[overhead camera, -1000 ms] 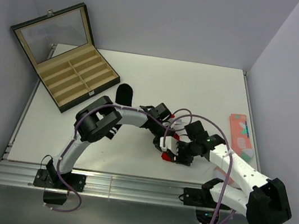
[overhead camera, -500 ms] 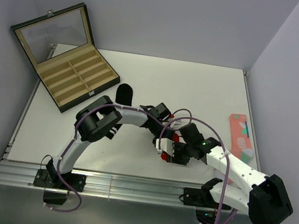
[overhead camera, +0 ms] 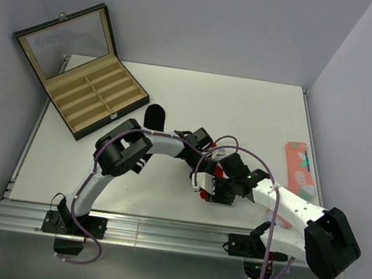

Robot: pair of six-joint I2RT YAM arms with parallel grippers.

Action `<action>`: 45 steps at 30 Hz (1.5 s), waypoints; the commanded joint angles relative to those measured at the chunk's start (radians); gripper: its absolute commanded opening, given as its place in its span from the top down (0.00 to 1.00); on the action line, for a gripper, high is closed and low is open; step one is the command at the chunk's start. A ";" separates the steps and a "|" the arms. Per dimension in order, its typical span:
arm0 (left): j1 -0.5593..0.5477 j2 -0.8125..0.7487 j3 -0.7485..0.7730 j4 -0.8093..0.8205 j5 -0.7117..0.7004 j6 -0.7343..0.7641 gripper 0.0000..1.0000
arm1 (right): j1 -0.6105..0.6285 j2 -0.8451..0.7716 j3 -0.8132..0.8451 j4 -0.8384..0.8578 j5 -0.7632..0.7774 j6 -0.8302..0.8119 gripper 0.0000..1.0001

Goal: Roll the socks
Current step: Move the sock to the center of the board.

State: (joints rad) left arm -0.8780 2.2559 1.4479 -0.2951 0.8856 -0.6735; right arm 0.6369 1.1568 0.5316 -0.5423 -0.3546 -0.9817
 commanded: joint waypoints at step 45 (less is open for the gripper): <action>0.177 -0.167 -0.186 0.045 -0.612 -0.095 0.51 | 0.007 0.115 0.059 0.033 0.000 0.095 0.85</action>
State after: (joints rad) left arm -0.7128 2.0411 1.2495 -0.1589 0.5041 -0.8330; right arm 0.6472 1.2652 0.5884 -0.4557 -0.3595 -0.9012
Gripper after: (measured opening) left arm 0.478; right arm 0.313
